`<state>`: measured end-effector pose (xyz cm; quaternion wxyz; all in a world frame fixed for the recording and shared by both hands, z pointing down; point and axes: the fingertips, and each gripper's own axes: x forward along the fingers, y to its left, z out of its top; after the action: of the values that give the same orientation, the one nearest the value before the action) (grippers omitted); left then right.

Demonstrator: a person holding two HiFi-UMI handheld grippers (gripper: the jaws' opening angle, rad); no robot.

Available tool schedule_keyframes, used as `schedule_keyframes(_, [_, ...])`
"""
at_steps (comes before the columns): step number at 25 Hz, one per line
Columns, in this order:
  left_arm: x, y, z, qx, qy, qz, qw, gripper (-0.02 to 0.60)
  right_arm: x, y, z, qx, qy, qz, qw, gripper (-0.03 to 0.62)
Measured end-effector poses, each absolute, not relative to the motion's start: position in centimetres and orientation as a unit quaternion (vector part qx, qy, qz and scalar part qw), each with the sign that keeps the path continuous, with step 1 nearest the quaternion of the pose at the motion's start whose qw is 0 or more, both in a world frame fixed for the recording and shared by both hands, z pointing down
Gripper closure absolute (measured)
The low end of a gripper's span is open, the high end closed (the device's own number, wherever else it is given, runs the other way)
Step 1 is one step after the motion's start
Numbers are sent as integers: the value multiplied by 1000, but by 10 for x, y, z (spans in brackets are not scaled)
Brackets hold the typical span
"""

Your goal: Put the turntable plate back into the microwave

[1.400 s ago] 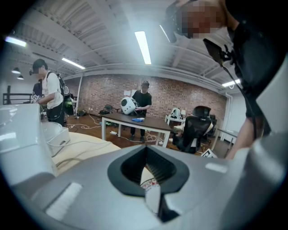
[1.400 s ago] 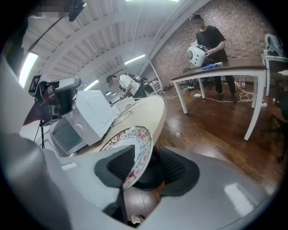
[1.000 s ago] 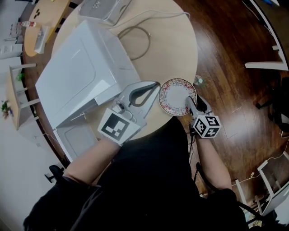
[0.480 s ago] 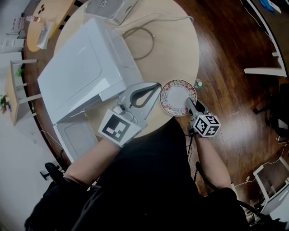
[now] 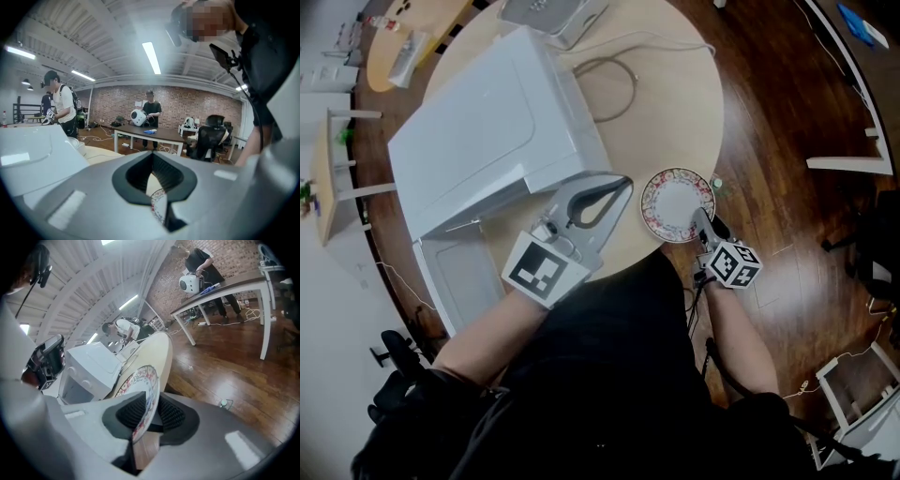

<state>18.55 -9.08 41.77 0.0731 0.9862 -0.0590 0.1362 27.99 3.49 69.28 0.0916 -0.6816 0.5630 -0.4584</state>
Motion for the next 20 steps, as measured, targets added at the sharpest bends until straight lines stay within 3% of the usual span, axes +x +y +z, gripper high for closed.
schedule_keyframes(20, [116,-84,404,985,-107,122,59,577,278,27,665,-692,545,-443,167,565])
